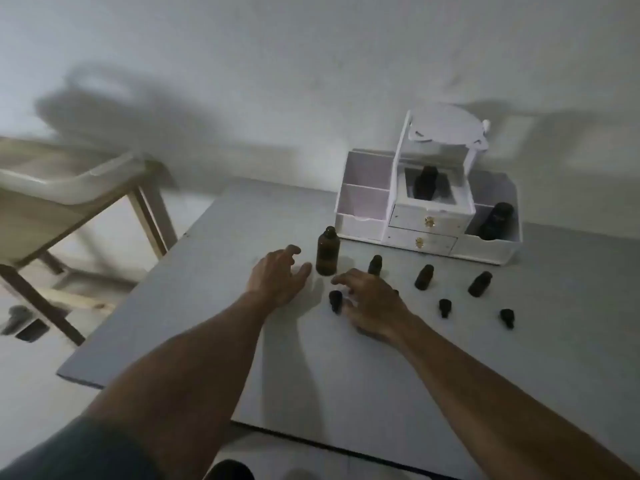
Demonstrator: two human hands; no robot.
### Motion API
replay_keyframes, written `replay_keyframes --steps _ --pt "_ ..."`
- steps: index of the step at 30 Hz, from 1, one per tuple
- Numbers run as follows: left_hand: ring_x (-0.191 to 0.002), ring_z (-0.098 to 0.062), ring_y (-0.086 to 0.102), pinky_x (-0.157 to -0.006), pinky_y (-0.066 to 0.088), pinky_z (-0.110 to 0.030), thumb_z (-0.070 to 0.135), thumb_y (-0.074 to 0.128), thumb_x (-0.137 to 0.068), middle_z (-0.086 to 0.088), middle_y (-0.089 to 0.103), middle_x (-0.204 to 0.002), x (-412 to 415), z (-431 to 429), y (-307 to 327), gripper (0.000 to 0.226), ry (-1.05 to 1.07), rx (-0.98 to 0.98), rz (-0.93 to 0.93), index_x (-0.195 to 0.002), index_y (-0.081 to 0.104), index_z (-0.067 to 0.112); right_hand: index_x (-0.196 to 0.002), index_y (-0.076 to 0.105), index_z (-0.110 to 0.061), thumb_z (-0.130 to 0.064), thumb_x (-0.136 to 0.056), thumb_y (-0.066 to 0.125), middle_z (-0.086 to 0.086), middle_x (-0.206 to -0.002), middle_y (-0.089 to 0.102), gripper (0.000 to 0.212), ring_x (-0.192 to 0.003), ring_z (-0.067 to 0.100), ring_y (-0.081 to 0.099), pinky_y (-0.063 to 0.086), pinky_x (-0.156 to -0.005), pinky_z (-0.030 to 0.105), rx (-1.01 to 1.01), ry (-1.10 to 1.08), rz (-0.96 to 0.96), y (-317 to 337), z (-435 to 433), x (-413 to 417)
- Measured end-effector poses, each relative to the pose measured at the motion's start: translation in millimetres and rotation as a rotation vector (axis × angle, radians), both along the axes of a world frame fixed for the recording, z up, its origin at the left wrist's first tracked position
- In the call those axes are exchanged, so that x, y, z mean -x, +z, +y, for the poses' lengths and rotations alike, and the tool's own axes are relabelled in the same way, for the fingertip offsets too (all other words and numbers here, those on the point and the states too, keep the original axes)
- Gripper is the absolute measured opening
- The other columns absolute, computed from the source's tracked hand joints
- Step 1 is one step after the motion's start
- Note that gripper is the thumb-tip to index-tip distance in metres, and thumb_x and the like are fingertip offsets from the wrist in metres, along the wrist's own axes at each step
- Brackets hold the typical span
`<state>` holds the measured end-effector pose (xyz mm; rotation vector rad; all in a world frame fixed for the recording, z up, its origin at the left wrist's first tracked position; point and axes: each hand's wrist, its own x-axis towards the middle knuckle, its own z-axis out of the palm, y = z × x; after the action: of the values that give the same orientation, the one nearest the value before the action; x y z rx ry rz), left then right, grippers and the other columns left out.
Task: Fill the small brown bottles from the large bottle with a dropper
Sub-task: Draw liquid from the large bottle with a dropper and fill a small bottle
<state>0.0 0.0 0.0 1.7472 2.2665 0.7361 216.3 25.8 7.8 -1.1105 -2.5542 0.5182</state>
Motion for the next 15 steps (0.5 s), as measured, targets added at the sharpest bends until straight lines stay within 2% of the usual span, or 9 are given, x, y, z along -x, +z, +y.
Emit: replay_keyframes --steps 4,9,11,15 --pt "-0.106 -0.022 0.064 -0.091 0.053 -0.041 0.055 0.053 -0.091 -0.002 0.068 -0.122 4 5 -9 0.053 -0.005 -0.046 -0.044 -0.134 0.053 0.025 -0.131 0.055 -0.033 -0.010 -0.084 0.059 -0.004 -0.139 0.052 0.053 -0.109 0.016 0.061 0.058 -0.086 0.030 -0.180 0.085 -0.027 -21 -2 5" --pt "-0.112 -0.025 0.062 -0.097 0.051 -0.045 0.054 0.060 -0.086 -0.005 0.065 -0.126 -6 7 -16 0.059 0.026 -0.121 -0.261 -0.137 0.051 0.026 -0.118 0.067 -0.028 -0.018 -0.088 0.063 0.000 -0.137 0.055 0.032 -0.109 0.019 0.061 0.057 -0.087 0.037 -0.303 0.120 -0.023 -37 -6 2" --pt "-0.116 -0.027 0.060 -0.099 0.049 -0.047 0.052 0.064 -0.085 -0.007 0.063 -0.129 -11 11 -16 0.063 0.033 -0.158 -0.368 -0.139 0.049 0.024 -0.119 0.067 -0.026 -0.019 -0.089 0.063 -0.001 -0.134 0.057 0.031 -0.110 0.018 0.061 0.057 -0.088 0.034 -0.320 0.128 -0.003 -37 -5 1" --pt "-0.114 -0.025 0.060 -0.098 0.051 -0.041 0.048 0.070 -0.084 -0.009 0.062 -0.131 -18 19 -19 0.065 0.030 -0.249 -0.530 -0.140 0.050 0.023 -0.122 0.064 -0.023 -0.019 -0.090 0.064 -0.002 -0.128 0.060 0.032 -0.107 0.014 0.062 0.056 -0.089 0.026 -0.335 0.136 0.052 -37 -6 -3"
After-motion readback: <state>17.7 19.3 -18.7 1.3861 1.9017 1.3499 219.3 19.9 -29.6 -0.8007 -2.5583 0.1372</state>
